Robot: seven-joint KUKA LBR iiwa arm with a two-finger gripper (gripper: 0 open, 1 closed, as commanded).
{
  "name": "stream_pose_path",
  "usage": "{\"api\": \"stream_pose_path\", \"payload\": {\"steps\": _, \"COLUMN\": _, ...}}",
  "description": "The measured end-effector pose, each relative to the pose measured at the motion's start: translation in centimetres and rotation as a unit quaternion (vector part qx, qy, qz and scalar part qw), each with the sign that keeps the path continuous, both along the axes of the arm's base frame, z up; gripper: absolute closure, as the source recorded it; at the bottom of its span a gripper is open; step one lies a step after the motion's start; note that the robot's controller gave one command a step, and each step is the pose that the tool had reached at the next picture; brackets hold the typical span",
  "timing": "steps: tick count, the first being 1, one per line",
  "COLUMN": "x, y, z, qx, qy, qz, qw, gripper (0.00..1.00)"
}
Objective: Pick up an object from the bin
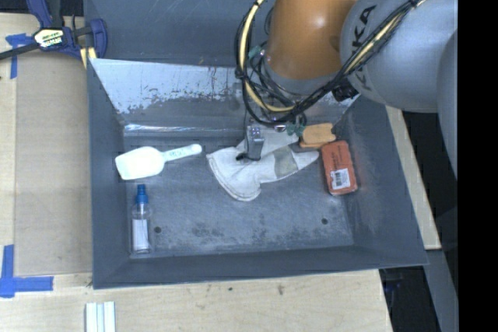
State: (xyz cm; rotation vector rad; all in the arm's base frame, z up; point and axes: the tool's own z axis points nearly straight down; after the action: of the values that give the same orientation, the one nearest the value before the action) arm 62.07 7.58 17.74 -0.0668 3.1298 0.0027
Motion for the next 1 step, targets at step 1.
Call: {"api": "stream_pose_path", "payload": {"steps": 1, "x": 0.32, "y": -0.31, "z": -4.47, "qx": -0.001, "qy": 0.0043, "qz": -0.016, "qw": 0.9999, "gripper": 0.00}}
